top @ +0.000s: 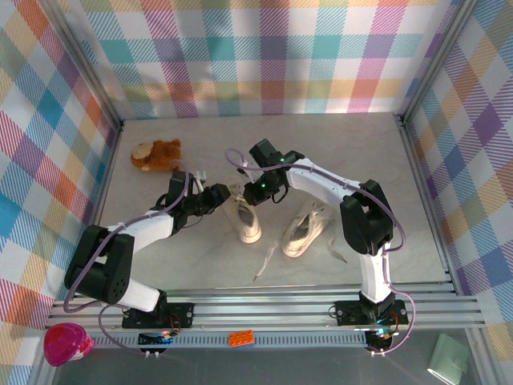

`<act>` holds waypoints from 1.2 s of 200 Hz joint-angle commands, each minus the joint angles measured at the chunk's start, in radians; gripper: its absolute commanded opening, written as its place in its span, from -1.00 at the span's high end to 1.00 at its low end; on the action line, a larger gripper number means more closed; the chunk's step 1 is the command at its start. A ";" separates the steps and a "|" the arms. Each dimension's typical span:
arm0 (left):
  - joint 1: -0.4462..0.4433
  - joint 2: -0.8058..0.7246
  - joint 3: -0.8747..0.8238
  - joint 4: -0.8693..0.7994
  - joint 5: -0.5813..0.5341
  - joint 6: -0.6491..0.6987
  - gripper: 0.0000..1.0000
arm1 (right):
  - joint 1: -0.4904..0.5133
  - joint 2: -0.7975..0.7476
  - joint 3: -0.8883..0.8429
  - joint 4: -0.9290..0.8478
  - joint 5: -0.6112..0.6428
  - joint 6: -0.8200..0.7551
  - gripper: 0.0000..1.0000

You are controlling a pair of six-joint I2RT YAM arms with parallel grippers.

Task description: Tie the shoes

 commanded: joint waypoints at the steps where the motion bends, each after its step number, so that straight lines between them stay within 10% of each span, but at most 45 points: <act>1: 0.004 0.017 0.038 0.068 0.028 -0.020 0.11 | 0.006 -0.027 0.013 -0.029 0.020 -0.027 0.93; 84: 0.002 0.070 0.017 0.169 0.046 -0.069 0.30 | 0.006 -0.025 0.018 -0.042 0.023 -0.036 1.00; 117: 0.006 0.068 0.007 0.185 0.036 -0.079 1.00 | 0.002 -0.027 0.031 -0.061 0.030 -0.054 1.00; 240: 0.016 -0.189 -0.125 -0.050 -0.107 0.012 1.00 | -0.091 0.057 0.167 -0.182 -0.061 -0.237 0.95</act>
